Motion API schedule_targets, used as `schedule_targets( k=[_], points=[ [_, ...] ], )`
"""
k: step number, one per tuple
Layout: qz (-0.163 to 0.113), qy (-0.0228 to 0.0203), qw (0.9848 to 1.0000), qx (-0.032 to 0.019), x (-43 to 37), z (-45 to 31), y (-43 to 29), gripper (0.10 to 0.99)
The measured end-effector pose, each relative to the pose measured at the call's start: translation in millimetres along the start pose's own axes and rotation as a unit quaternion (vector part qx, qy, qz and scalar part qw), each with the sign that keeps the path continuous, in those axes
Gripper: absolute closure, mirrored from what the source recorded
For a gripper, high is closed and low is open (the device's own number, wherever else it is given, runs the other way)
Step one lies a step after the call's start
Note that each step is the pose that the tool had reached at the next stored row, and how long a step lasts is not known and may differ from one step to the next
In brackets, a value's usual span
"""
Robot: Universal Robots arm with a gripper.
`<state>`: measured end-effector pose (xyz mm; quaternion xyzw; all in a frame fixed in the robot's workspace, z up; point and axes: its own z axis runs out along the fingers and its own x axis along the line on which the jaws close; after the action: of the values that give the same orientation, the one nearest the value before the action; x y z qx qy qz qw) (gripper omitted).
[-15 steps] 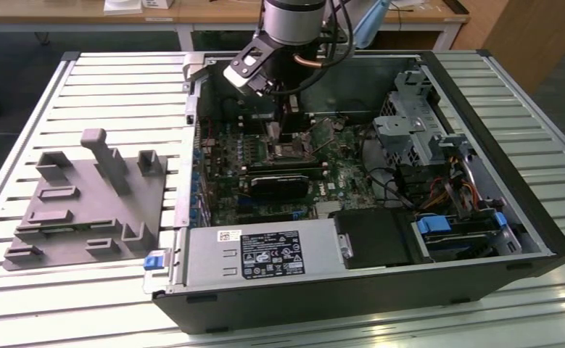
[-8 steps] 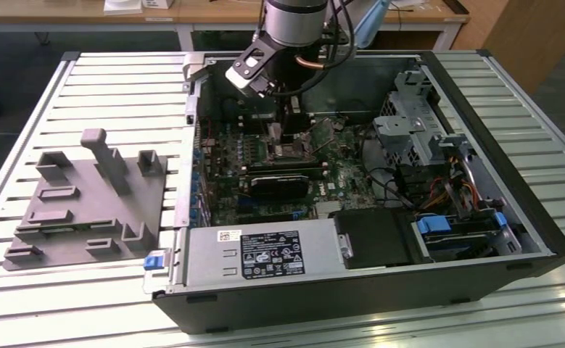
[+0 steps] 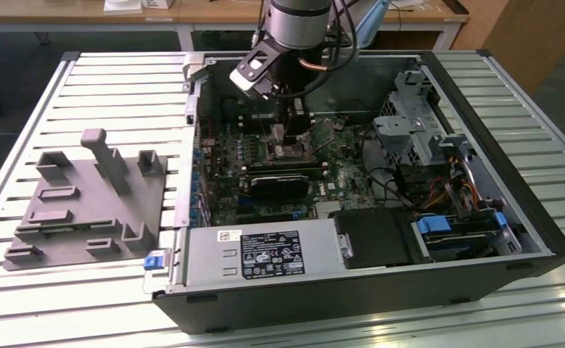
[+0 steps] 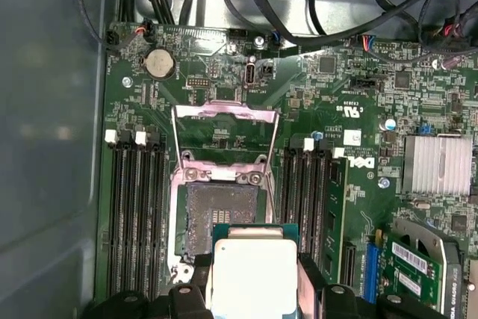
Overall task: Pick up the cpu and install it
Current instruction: 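Place the cpu into insertion slot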
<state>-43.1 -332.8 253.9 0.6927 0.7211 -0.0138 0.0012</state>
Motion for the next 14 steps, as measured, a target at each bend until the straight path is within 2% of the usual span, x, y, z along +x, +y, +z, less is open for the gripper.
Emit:
schedule_targets(
  k=[14],
  points=[
    [0.000,0.0000,1.0000,0.0000,0.5,7.8,2.1,0.549]
  ],
)
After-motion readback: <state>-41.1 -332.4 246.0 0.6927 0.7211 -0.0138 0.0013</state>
